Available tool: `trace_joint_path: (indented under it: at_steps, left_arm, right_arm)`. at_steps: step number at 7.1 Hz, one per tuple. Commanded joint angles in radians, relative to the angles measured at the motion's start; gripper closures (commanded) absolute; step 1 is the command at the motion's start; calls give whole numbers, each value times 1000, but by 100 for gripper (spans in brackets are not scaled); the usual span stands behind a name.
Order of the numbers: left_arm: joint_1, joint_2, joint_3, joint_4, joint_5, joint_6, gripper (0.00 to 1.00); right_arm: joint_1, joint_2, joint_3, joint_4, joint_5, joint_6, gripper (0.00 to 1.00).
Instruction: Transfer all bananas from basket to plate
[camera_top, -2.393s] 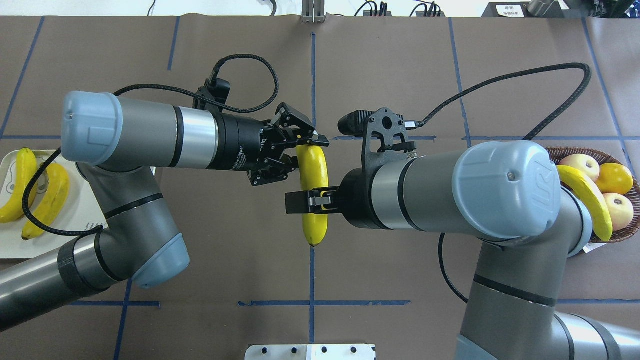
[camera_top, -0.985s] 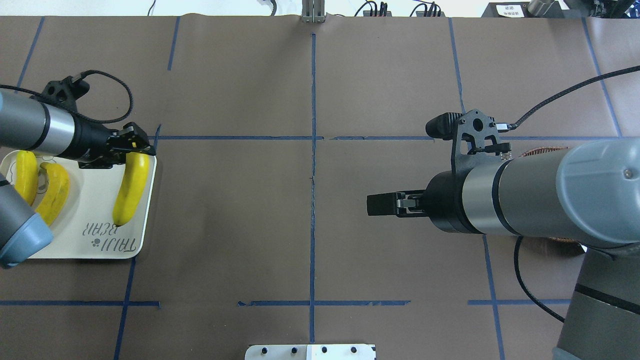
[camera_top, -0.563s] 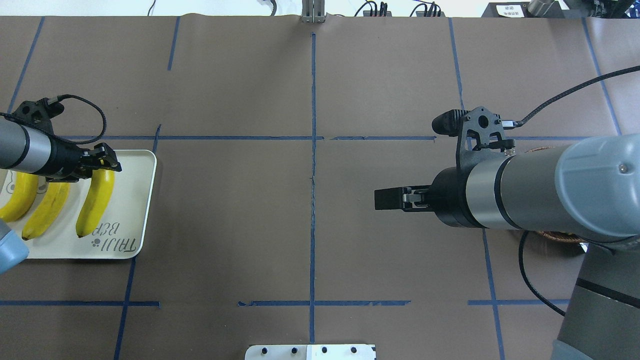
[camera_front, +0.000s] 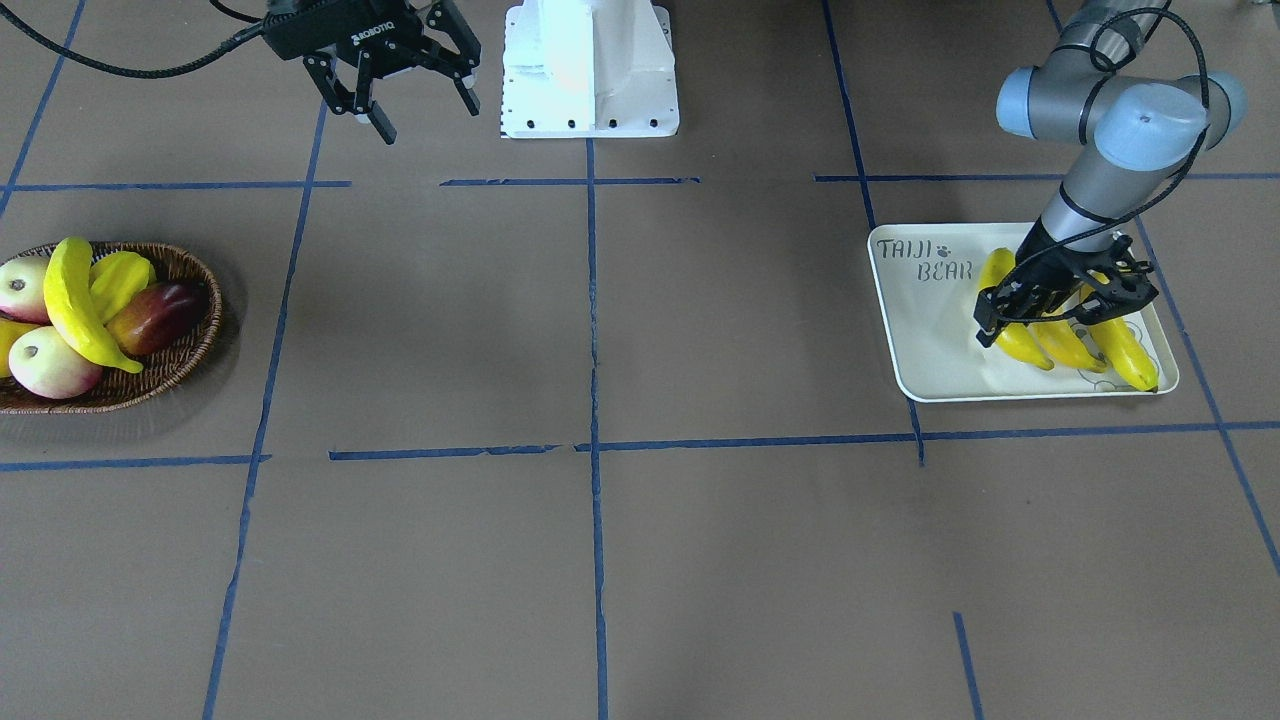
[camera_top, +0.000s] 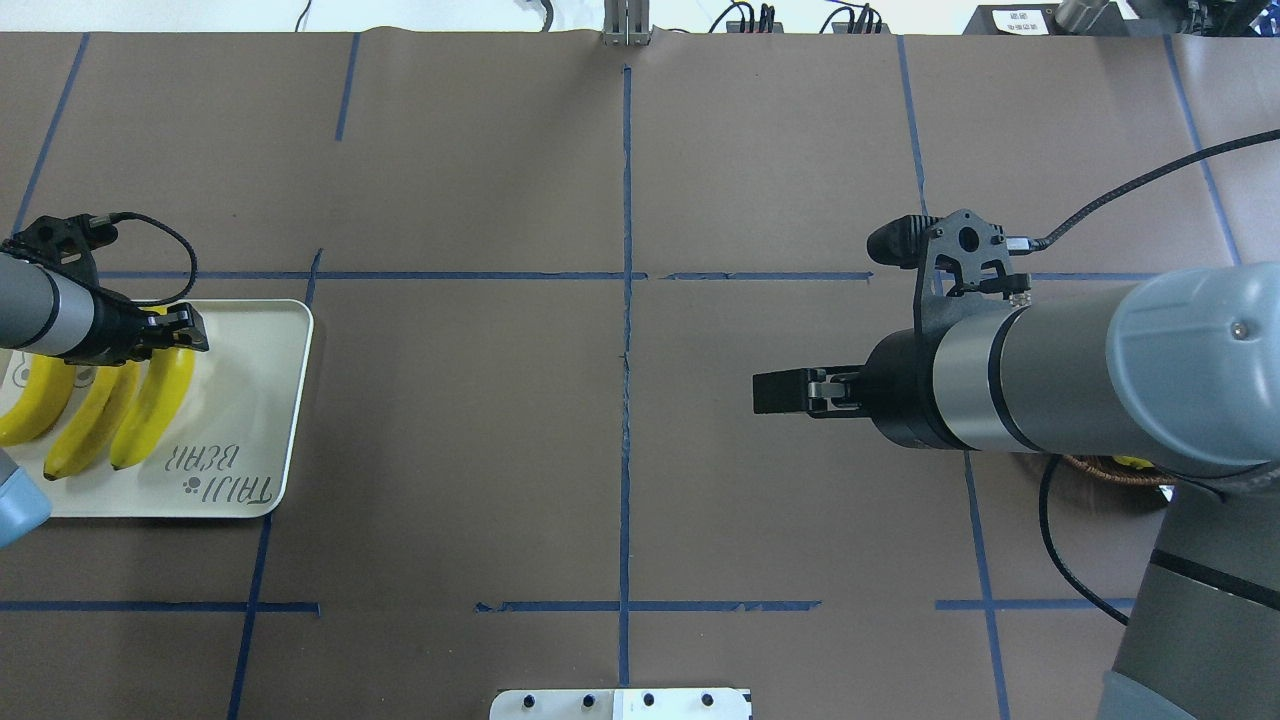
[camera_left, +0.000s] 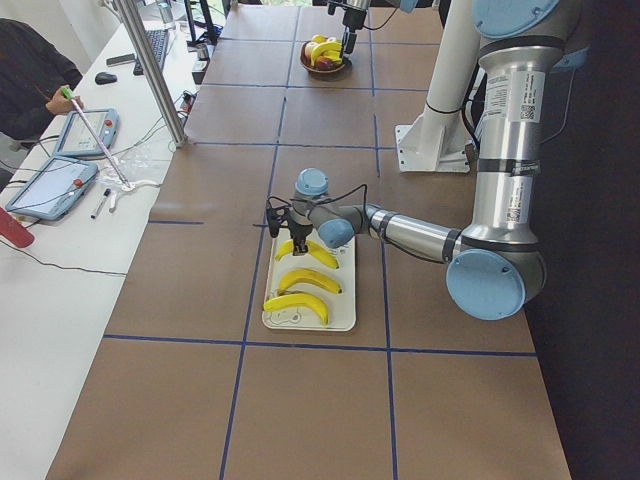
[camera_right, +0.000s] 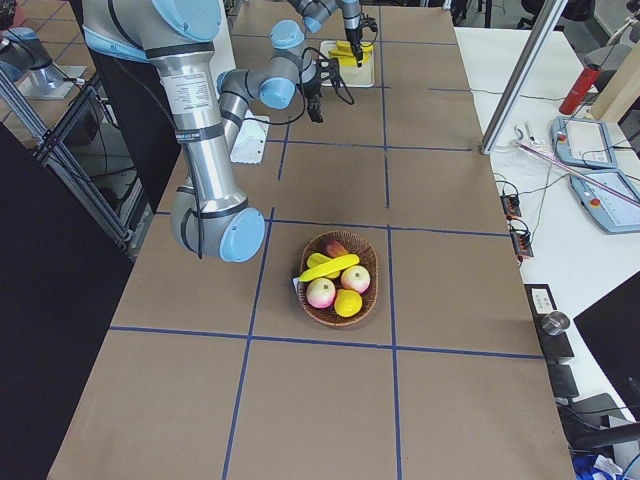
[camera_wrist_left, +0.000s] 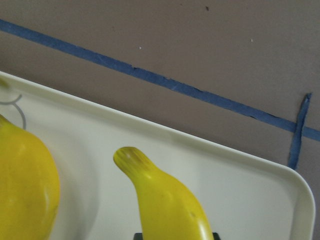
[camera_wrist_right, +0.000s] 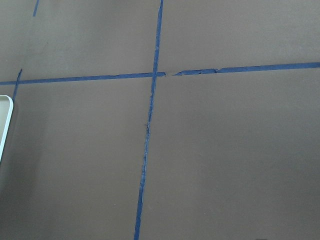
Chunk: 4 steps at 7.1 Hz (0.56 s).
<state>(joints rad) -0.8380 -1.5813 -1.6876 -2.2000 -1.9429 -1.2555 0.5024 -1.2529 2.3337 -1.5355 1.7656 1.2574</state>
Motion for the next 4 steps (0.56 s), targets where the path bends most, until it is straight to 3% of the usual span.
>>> trace_joint_path:
  at_steps: [1, 4]
  left_arm:
    - [-4, 14, -3, -4, 10, 60, 0]
    - [-21, 33, -149, 6, -100, 59, 0]
  right_arm:
    - [8, 0, 0, 0, 2, -1, 0]
    - [37, -57, 3, 0, 8, -15, 0]
